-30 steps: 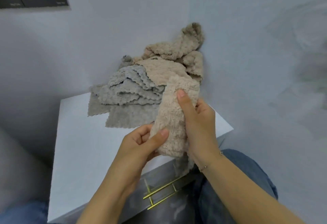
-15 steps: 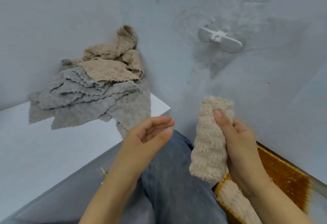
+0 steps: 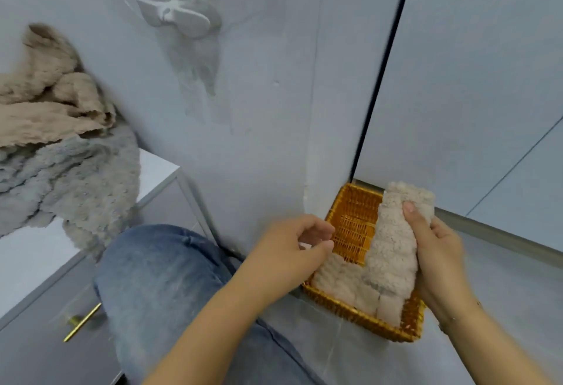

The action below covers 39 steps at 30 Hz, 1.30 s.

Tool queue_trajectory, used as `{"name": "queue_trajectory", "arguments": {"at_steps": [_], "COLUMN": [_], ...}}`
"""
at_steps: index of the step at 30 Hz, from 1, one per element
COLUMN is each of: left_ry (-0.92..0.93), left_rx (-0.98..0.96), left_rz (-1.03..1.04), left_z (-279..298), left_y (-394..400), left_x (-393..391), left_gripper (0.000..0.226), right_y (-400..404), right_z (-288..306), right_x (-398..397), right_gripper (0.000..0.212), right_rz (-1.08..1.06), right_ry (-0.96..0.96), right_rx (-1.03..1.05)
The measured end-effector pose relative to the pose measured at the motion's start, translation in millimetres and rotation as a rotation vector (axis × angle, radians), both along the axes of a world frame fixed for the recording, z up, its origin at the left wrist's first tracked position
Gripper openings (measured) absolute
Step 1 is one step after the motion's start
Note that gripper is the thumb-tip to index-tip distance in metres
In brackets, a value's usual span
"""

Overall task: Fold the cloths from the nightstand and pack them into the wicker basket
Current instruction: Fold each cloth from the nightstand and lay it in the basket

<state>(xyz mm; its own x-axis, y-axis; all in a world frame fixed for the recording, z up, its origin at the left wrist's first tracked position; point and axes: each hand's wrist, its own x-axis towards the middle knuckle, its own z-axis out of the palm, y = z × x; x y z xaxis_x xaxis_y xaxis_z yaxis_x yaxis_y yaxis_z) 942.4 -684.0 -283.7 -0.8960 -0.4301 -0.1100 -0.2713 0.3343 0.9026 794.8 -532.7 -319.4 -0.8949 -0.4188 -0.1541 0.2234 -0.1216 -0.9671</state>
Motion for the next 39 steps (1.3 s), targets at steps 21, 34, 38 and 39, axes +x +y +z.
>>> {"name": "queue_trajectory", "arguments": {"at_steps": [21,34,38,39], "left_ry": [-0.425,-0.625,-0.612,-0.611], "left_rx": [-0.287,-0.273,-0.285,-0.289], "left_rz": [-0.170,-0.134,-0.107,-0.109], "left_z": [-227.7,-279.0,-280.9,-281.2], "left_y": [-16.9,-6.4,-7.3,-6.4], "left_x": [-164.8,-166.8,-167.8,-167.6], "left_gripper": [0.043,0.075,0.068,0.067], "right_y": [-58.5,-128.7,-143.8,-144.7], "right_z": [-273.2,-370.5,-370.6,-368.7], "right_x": [-194.8,-223.2,-214.5,-211.7], "right_gripper": [0.029,0.056,0.068,0.069], "right_rz": [-0.122,-0.003,0.067,0.080], "right_ry": [-0.447,-0.498,-0.418,-0.373], "right_rx": [0.287,0.400,0.487,0.493]}}
